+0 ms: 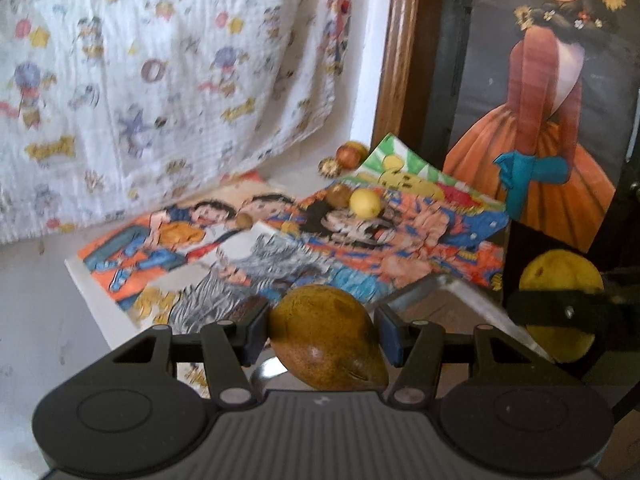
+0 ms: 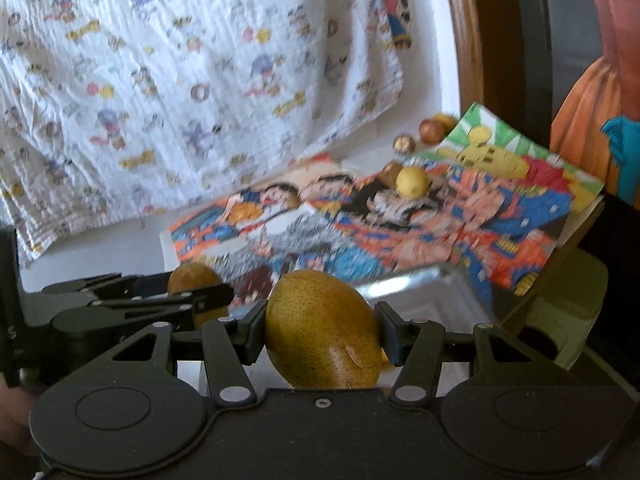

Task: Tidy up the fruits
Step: 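Lift and carry both large fruits toward the metal tray, then lower and open right gripper to release the yellow fruit while left gripper releases the brown fruit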

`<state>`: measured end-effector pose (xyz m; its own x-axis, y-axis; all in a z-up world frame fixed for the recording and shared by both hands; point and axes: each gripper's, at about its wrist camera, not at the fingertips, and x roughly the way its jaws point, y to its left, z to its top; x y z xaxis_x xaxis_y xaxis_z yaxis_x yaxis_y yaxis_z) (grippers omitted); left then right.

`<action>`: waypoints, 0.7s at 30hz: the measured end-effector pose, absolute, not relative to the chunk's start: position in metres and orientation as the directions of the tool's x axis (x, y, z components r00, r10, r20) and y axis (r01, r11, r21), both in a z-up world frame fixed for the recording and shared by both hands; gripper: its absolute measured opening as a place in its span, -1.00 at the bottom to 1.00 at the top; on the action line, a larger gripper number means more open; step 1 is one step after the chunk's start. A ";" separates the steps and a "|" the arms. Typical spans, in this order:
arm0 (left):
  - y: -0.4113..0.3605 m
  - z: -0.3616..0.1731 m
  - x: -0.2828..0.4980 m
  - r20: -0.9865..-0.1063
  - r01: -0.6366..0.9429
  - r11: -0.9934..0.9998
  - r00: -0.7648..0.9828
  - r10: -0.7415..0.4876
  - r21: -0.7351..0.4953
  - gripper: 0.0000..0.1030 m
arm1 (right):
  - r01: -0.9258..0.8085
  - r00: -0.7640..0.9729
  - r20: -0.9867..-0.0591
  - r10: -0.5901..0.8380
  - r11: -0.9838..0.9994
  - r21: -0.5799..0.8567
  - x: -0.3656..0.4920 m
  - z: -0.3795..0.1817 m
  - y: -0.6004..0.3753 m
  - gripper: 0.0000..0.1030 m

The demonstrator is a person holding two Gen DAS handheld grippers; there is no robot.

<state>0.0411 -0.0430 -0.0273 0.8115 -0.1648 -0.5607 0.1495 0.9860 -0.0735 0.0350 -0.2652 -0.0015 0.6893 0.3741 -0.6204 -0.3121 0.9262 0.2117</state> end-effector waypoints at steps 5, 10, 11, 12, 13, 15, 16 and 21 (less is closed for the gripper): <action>-0.034 -0.049 0.047 -0.608 0.127 0.989 0.780 -0.150 -0.081 0.17 | -0.334 0.636 -0.662 0.397 0.915 0.228 0.033 -0.026 -0.246 0.12; -0.030 -0.061 0.054 -0.631 0.123 0.988 0.761 -0.153 -0.092 0.17 | -0.355 0.592 -0.697 0.404 0.908 0.224 0.028 -0.045 -0.232 0.12; -0.030 -0.062 0.056 -0.634 0.123 0.988 0.758 -0.156 -0.095 0.17 | -0.359 0.588 -0.702 0.402 0.907 0.219 0.027 -0.048 -0.230 0.12; -0.030 -0.063 0.058 -0.636 0.124 0.988 0.755 -0.157 -0.097 0.17 | -0.363 0.585 -0.705 0.401 0.907 0.214 0.027 -0.051 -0.228 0.12; -0.030 -0.065 0.060 -0.639 0.123 0.988 0.753 -0.157 -0.097 0.17 | -0.366 0.582 -0.709 0.398 0.907 0.209 0.027 -0.053 -0.225 0.12; -0.031 -0.068 0.064 -0.645 0.123 0.988 0.748 -0.155 -0.095 0.17 | -0.375 0.577 -0.715 0.394 0.906 0.196 0.026 -0.058 -0.221 0.12; -0.031 -0.070 0.066 -0.649 0.123 0.988 0.745 -0.154 -0.094 0.17 | -0.379 0.574 -0.719 0.392 0.905 0.191 0.026 -0.061 -0.220 0.12; -0.033 -0.077 0.072 -0.663 0.123 0.988 0.733 -0.152 -0.090 0.18 | -0.395 0.555 -0.741 0.379 0.903 0.167 0.027 -0.075 -0.213 0.12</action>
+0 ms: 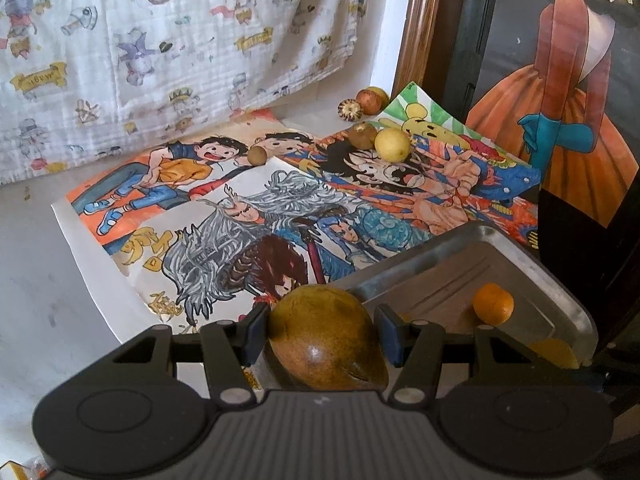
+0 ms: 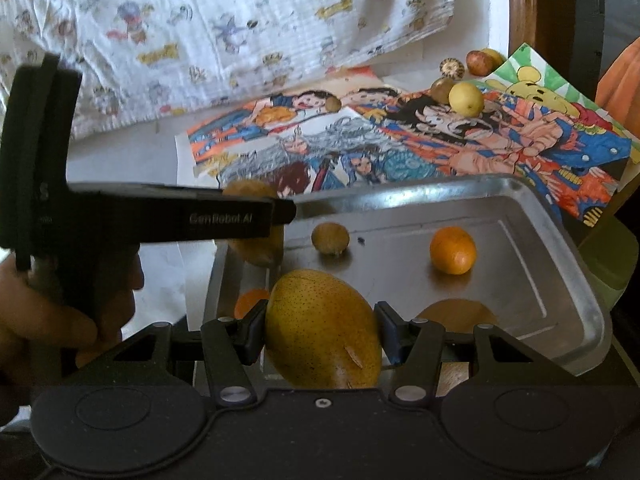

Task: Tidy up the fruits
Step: 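Lower and open right gripper to release the yellow fruit while left gripper releases the brown fruit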

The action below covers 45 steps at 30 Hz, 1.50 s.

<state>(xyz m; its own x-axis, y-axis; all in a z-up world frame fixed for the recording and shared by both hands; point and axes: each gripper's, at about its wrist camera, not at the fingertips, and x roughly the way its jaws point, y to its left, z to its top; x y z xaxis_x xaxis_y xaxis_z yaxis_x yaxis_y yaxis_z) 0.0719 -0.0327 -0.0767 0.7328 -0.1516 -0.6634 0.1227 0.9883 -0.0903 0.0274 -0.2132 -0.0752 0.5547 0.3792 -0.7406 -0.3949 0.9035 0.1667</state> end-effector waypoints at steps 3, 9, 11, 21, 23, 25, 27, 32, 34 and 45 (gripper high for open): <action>-0.034 -0.081 0.073 -0.673 0.124 0.988 0.723 -0.154 -0.093 0.18 | -0.402 0.542 -0.750 0.379 0.901 0.164 0.027 -0.082 -0.210 0.12; -0.037 -0.086 0.075 -0.687 0.127 0.987 0.709 -0.158 -0.096 0.18 | -0.410 0.535 -0.757 0.375 0.899 0.155 0.029 -0.090 -0.208 0.12; -0.037 -0.087 0.075 -0.688 0.127 0.987 0.709 -0.158 -0.096 0.18 | -0.416 0.534 -0.757 0.376 0.897 0.152 0.030 -0.091 -0.206 0.12; -0.037 -0.088 0.076 -0.688 0.128 0.987 0.708 -0.158 -0.096 0.18 | -0.439 0.536 -0.765 0.358 0.892 0.110 0.029 -0.096 -0.198 0.14; -0.037 -0.088 0.077 -0.688 0.128 0.987 0.708 -0.159 -0.097 0.18 | -0.439 0.535 -0.766 0.357 0.892 0.109 0.029 -0.096 -0.198 0.14; -0.037 -0.088 0.077 -0.688 0.129 0.987 0.708 -0.159 -0.096 0.18 | -0.439 0.535 -0.766 0.357 0.892 0.109 0.029 -0.096 -0.198 0.14; -0.037 -0.088 0.077 -0.688 0.128 0.987 0.708 -0.159 -0.097 0.18 | -0.439 0.535 -0.765 0.357 0.892 0.109 0.029 -0.096 -0.199 0.14; -0.037 -0.088 0.077 -0.688 0.128 0.987 0.708 -0.159 -0.096 0.18 | -0.441 0.548 -0.749 0.372 0.889 0.119 0.028 -0.093 -0.200 0.36; -0.037 -0.088 0.077 -0.688 0.127 0.987 0.708 -0.159 -0.097 0.18 | -0.440 0.558 -0.743 0.369 0.891 0.112 0.027 -0.091 -0.201 0.39; -0.037 -0.089 0.077 -0.689 0.127 0.988 0.708 -0.153 -0.089 0.19 | -0.429 0.577 -0.727 0.371 0.896 0.116 0.024 -0.084 -0.206 0.41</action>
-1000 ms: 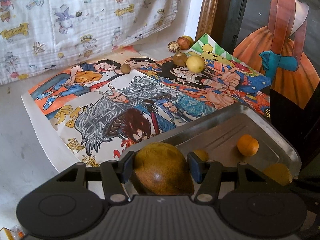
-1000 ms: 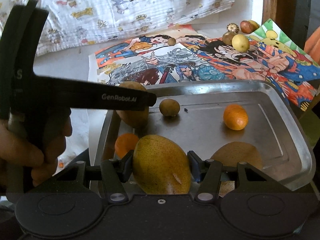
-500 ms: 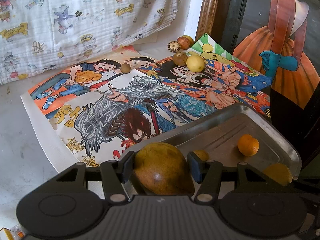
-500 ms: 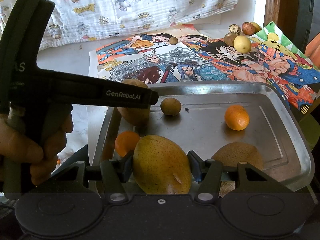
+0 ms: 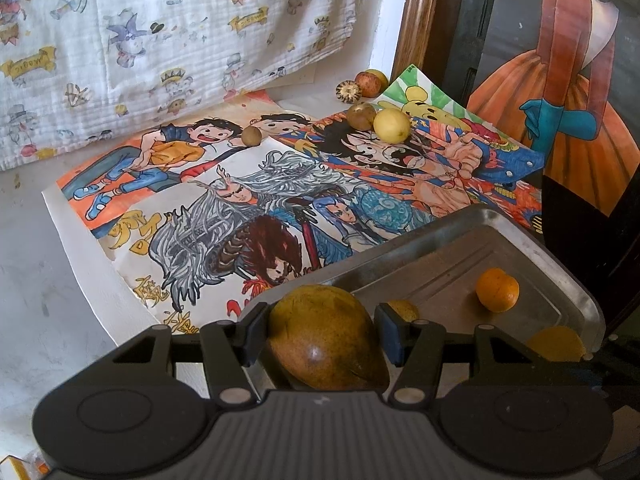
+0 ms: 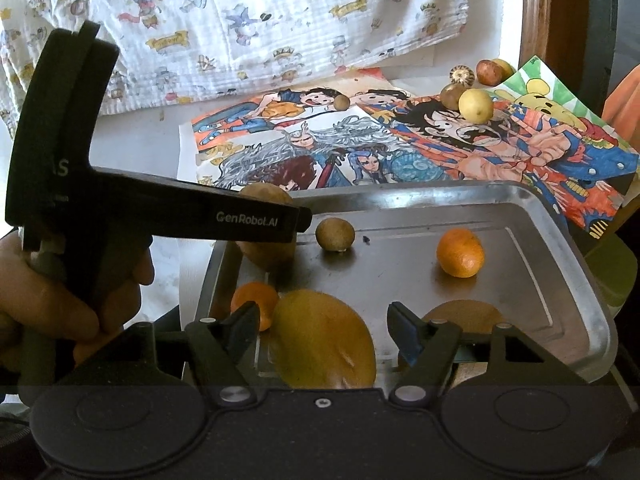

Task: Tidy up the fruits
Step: 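Lower and open right gripper to release the yellow fruit while left gripper releases the brown fruit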

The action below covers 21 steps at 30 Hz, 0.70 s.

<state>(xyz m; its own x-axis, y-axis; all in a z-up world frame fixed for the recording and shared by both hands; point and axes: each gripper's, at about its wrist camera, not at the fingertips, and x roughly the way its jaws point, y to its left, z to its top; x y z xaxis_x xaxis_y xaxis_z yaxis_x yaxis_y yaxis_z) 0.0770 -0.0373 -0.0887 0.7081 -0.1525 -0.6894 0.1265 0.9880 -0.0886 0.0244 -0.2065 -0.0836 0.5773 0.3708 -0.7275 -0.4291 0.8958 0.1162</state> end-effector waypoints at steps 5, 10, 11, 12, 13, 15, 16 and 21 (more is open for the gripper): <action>-0.038 -0.088 0.076 -0.690 0.125 0.989 0.708 -0.148 -0.084 0.20 | -0.431 0.581 -0.723 0.375 0.895 0.117 0.023 -0.082 -0.207 0.42; -0.038 -0.088 0.076 -0.690 0.123 0.988 0.708 -0.151 -0.090 0.21 | -0.438 0.583 -0.717 0.381 0.891 0.118 0.021 -0.081 -0.206 0.43; -0.037 -0.087 0.076 -0.691 0.123 0.988 0.707 -0.151 -0.090 0.21 | -0.438 0.584 -0.717 0.381 0.891 0.116 0.021 -0.080 -0.205 0.43; -0.037 -0.087 0.076 -0.687 0.123 0.988 0.711 -0.150 -0.089 0.27 | -0.439 0.585 -0.716 0.381 0.891 0.116 0.020 -0.080 -0.205 0.44; -0.037 -0.085 0.075 -0.679 0.122 0.989 0.719 -0.148 -0.086 0.31 | -0.439 0.586 -0.715 0.381 0.891 0.116 0.020 -0.079 -0.205 0.44; -0.036 -0.080 0.074 -0.665 0.122 0.989 0.732 -0.149 -0.086 0.44 | -0.439 0.586 -0.715 0.381 0.891 0.115 0.020 -0.079 -0.205 0.45; -0.035 -0.078 0.074 -0.659 0.120 0.989 0.737 -0.147 -0.087 0.50 | -0.440 0.587 -0.714 0.382 0.891 0.115 0.019 -0.079 -0.206 0.45; -0.033 -0.071 0.074 -0.651 0.114 0.989 0.745 -0.145 -0.091 0.63 | -0.440 0.594 -0.706 0.385 0.891 0.115 0.018 -0.075 -0.205 0.48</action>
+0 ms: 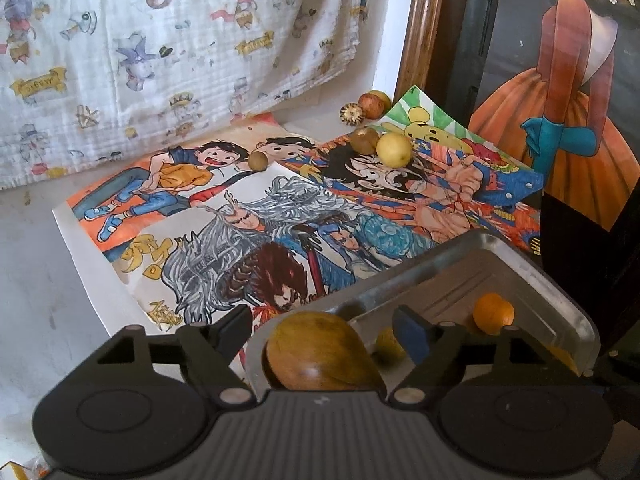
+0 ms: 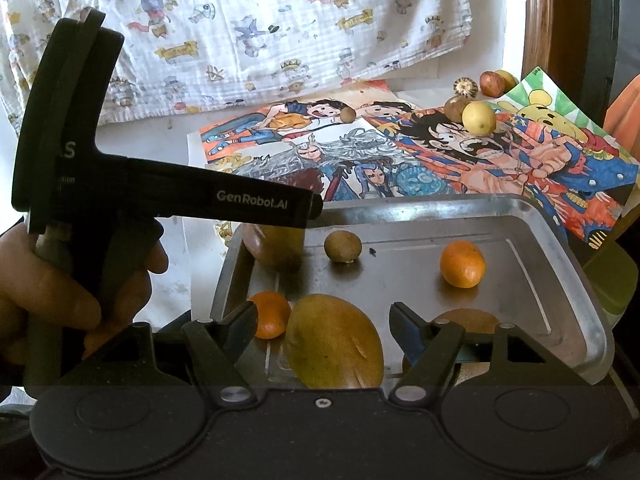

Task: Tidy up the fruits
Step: 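Lower and open right gripper to release the yellow fruit while left gripper releases the brown fruit, then withdraw both open tools from the tray toward the remaining fruits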

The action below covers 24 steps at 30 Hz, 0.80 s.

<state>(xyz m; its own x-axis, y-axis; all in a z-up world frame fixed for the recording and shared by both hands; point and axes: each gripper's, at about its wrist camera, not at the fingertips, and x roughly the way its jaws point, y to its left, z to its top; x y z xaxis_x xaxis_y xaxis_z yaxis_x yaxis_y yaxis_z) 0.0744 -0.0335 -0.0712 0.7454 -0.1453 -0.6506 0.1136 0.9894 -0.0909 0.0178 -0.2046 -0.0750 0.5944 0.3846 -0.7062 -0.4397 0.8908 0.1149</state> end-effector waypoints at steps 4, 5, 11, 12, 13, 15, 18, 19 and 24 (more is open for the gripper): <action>-0.032 -0.066 0.071 -0.637 0.109 0.988 0.756 -0.154 -0.109 0.96 | -0.440 0.607 -0.691 0.392 0.890 0.118 0.016 -0.070 -0.205 0.63; -0.031 -0.064 0.070 -0.628 0.107 0.988 0.762 -0.155 -0.114 0.99 | -0.439 0.610 -0.687 0.394 0.890 0.121 0.016 -0.069 -0.205 0.66; -0.029 -0.051 0.065 -0.600 0.109 0.988 0.785 -0.156 -0.114 0.99 | -0.422 0.636 -0.661 0.399 0.897 0.135 0.017 -0.059 -0.211 0.91; -0.029 -0.049 0.065 -0.597 0.108 0.988 0.787 -0.155 -0.114 0.99 | -0.418 0.641 -0.657 0.397 0.898 0.136 0.017 -0.057 -0.212 0.92; -0.028 -0.047 0.064 -0.595 0.105 0.988 0.789 -0.154 -0.115 0.99 | -0.413 0.645 -0.654 0.394 0.901 0.135 0.018 -0.055 -0.214 0.93; -0.026 -0.044 0.064 -0.589 0.098 0.988 0.794 -0.150 -0.120 0.99 | -0.407 0.654 -0.649 0.390 0.904 0.133 0.018 -0.050 -0.216 0.99; -0.021 -0.039 0.063 -0.580 0.090 0.987 0.801 -0.150 -0.131 0.99 | -0.398 0.662 -0.642 0.386 0.907 0.135 0.018 -0.045 -0.220 0.99; -0.020 -0.037 0.062 -0.576 0.088 0.987 0.804 -0.149 -0.133 0.99 | -0.395 0.667 -0.638 0.385 0.909 0.135 0.018 -0.043 -0.221 0.99; -0.015 -0.025 0.059 -0.554 0.082 0.987 0.820 -0.146 -0.140 0.99 | -0.389 0.690 -0.617 0.378 0.913 0.125 0.016 -0.030 -0.227 0.99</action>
